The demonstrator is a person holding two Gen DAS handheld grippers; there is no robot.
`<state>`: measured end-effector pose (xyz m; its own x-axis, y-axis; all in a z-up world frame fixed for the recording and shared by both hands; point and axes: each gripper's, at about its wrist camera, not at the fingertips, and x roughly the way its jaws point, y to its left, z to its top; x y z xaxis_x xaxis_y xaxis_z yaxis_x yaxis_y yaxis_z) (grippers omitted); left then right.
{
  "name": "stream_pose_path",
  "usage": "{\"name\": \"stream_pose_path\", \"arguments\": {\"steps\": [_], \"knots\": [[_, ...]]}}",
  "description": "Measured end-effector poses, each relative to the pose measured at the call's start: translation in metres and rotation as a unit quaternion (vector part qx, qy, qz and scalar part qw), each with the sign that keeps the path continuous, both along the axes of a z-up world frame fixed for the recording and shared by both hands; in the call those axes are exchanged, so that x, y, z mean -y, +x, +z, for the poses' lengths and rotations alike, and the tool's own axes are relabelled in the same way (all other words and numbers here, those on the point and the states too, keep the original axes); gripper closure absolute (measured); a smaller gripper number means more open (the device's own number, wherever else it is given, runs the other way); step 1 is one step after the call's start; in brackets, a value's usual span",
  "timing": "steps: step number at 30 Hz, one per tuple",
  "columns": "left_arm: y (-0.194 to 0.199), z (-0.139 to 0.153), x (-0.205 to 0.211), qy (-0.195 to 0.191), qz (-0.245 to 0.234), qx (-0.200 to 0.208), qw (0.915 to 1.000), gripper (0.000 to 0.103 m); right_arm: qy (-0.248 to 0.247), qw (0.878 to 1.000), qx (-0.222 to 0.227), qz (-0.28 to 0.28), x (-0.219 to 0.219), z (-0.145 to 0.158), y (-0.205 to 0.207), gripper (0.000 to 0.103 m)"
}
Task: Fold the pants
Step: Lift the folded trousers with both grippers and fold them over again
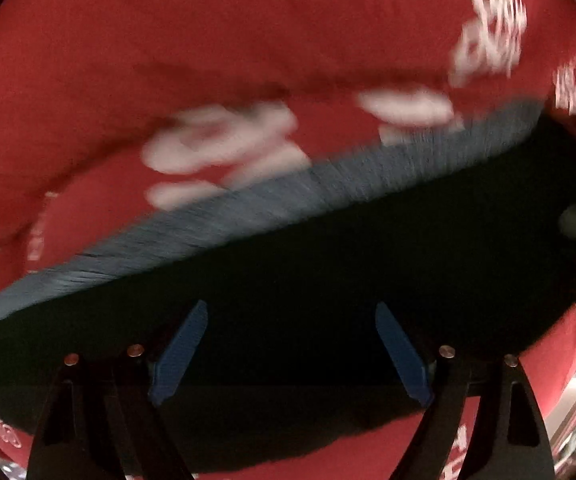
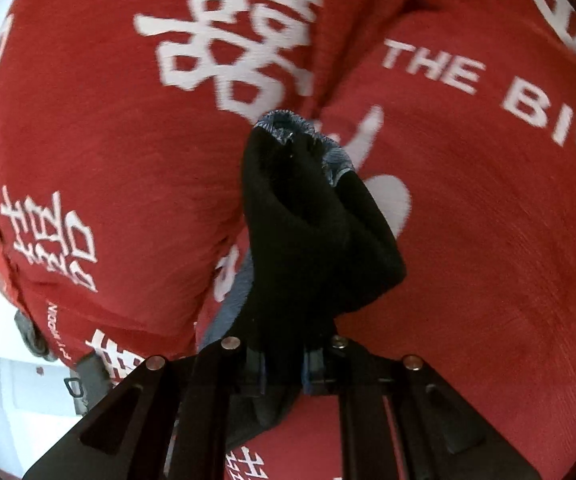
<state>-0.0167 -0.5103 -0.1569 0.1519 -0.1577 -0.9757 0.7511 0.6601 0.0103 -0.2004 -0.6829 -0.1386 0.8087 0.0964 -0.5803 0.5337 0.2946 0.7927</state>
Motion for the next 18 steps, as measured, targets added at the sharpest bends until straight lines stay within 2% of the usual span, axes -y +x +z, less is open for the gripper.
{"name": "stream_pose_path", "arguments": {"steps": [1, 2, 6, 10, 15, 18], "knots": [[-0.004, -0.011, 0.004, 0.01, -0.001, 0.007, 0.9999, 0.014, -0.004, 1.0, 0.0, 0.003, -0.002, 0.004, 0.002, 0.09], [-0.006, -0.011, 0.004, -0.001, 0.002, 0.022, 0.9998, 0.012, -0.007, 1.0, -0.005, 0.014, -0.006, 0.007, 0.007, 0.09], [0.006, -0.005, -0.009, -0.01, 0.007, -0.012, 0.9999, 0.013, -0.053, 0.998, -0.015, 0.029, -0.019, 0.03, 0.018, 0.09], [0.025, 0.02, -0.047, -0.039, 0.022, -0.003, 0.999, 0.013, -0.118, 0.99, -0.046, 0.056, -0.042, 0.062, 0.032, 0.09], [0.052, 0.044, -0.118, -0.055, 0.043, 0.014, 0.9975, 0.013, -0.237, 0.96, -0.099, 0.112, -0.105, 0.104, 0.067, 0.09], [0.071, 0.048, -0.169, -0.05, 0.064, 0.019, 0.9965, 0.013, -0.287, 0.94, -0.118, 0.141, -0.149, 0.116, 0.092, 0.09]]}}
